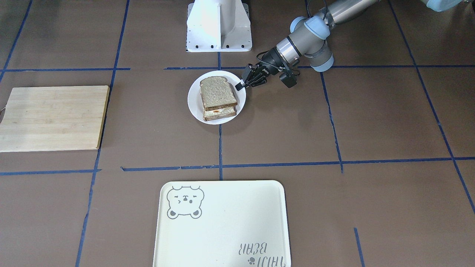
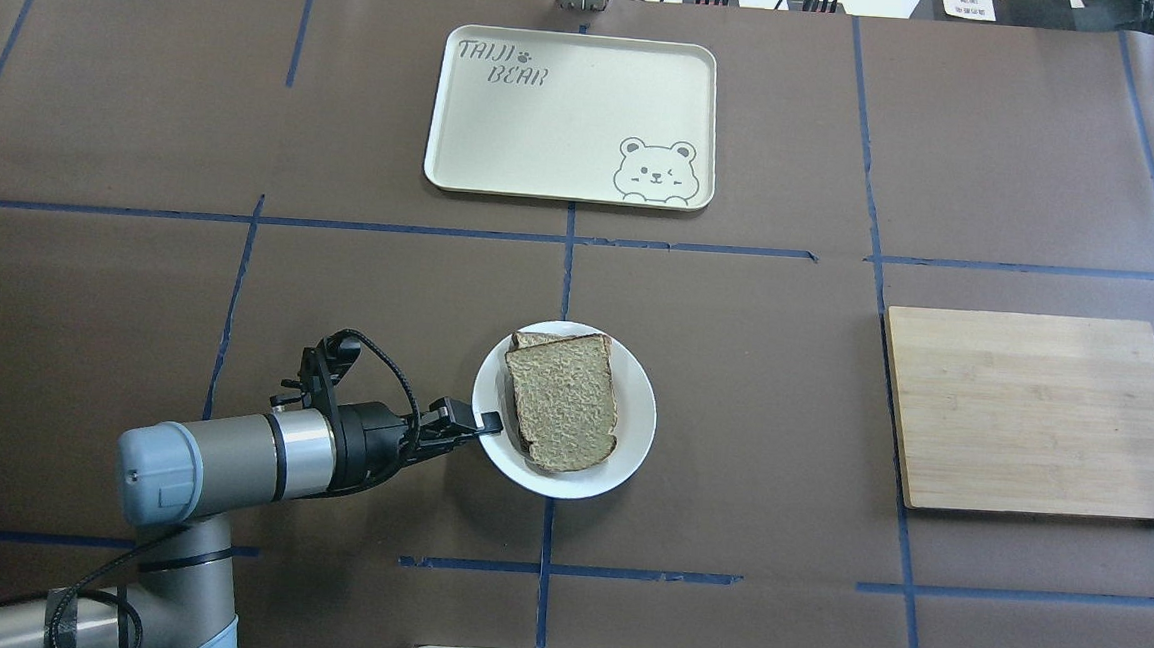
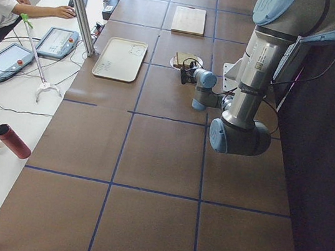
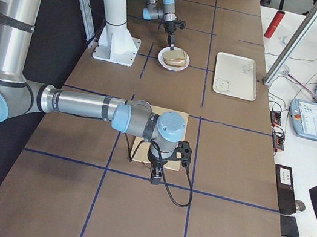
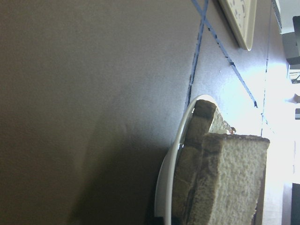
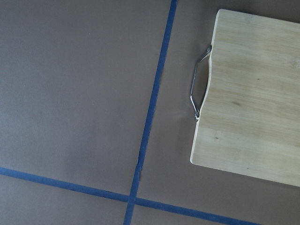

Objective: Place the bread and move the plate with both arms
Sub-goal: 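Slide the plate with the left gripper onto the bear tray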

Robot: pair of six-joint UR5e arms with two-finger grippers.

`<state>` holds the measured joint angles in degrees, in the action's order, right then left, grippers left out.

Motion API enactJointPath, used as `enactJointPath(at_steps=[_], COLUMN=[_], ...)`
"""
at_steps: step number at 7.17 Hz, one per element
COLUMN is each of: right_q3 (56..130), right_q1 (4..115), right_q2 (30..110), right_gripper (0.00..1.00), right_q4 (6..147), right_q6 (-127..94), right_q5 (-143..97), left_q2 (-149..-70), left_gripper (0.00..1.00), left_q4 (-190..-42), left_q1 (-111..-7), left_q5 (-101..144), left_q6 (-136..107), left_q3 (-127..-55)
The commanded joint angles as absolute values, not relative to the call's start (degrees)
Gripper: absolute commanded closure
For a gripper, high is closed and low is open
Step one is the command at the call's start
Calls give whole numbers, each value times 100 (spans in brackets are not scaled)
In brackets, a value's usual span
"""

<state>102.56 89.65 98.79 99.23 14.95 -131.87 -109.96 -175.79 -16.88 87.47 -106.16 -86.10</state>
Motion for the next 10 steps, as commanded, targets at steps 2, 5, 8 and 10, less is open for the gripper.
enactJointPath(at_steps=[2, 5, 8, 10], right_q3=[10248, 10248, 10248, 10239], right_q1=[8965, 8965, 8965, 8965], right_q2=[9879, 9879, 9879, 9879], right_gripper=[0, 0, 0, 0], right_q4=[9923, 9923, 9923, 9923], right_q6=[1503, 1503, 1503, 1494], right_q5=[-13184, -13184, -13175, -13184], left_q2=[-11257, -12712, -14216, -14440], left_gripper=[100, 100, 100, 100], left_q4=[-18061, -18079, -18088, -18088], left_q1=[-2037, -3090, -3813, -3867], left_q5=[8341, 8411, 8666, 8666], left_q6=[-11185, -11872, -12207, -12270], left_q3=[-8430, -6625, -4253, -3640])
